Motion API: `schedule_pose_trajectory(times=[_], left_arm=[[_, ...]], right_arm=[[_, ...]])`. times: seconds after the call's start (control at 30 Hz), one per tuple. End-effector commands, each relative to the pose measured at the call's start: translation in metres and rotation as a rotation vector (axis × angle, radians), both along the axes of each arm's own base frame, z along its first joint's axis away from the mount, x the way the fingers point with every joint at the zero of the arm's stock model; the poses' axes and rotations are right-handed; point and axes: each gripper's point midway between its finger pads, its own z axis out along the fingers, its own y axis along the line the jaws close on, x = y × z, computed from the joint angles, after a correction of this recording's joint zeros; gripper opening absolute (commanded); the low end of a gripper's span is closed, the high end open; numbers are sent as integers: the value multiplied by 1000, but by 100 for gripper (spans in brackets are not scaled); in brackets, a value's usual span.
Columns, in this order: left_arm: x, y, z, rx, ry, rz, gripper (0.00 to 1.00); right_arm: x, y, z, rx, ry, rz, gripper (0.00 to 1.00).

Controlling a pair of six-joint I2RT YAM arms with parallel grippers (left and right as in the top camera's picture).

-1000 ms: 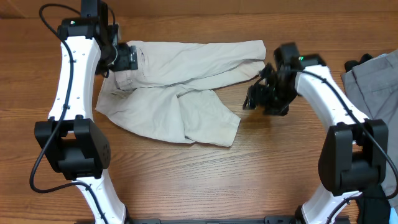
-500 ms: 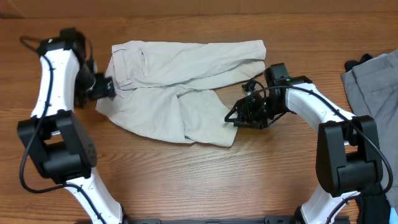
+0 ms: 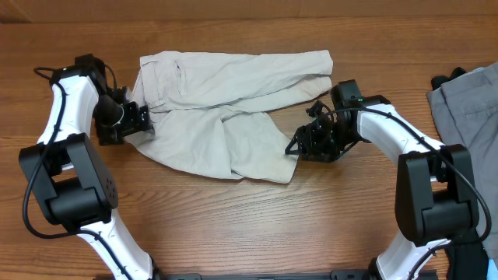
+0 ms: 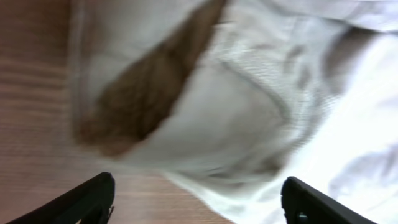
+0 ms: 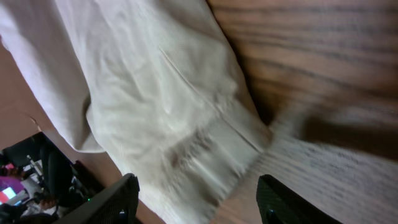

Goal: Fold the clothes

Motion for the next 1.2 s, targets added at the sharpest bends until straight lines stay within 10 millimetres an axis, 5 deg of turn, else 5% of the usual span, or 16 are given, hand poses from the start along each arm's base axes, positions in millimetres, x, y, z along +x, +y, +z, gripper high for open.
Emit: schedule_pose_trajectory(times=[0.0, 0.33, 0.47, 0.53, 0.57, 0.63, 0.67, 0.77, 1.0, 1.17], left_arm=[[4, -23, 2, -92, -42, -103, 78], [-4, -46, 1, -126, -28, -222, 55], [-12, -47, -8, -103, 6, -236, 51], [-17, -46, -13, -97, 22, -237, 45], [-20, -46, -15, -99, 29, -236, 40], [-25, -46, -19, -97, 47, -236, 12], [-27, -44, -19, -88, 56, -237, 4], [-28, -44, -18, -89, 61, -237, 4], [-24, -42, -19, -77, 44, -238, 4], [-20, -42, -19, -73, 30, -238, 4]], right_arm=[[1, 13, 7, 31, -9, -21, 64], [-13, 20, -16, -48, 29, -53, 63], [-12, 34, -4, 58, 29, -37, 42], [-7, 40, 2, 109, 6, -32, 19], [-2, 40, 4, 116, -8, -36, 11], [11, 35, 13, 121, -40, -53, 4], [19, 29, 19, 117, -54, -69, 4], [38, 5, 53, 109, -105, -105, 4], [58, -56, 164, 25, -295, -169, 4], [79, -86, 206, -52, -456, -242, 4]])
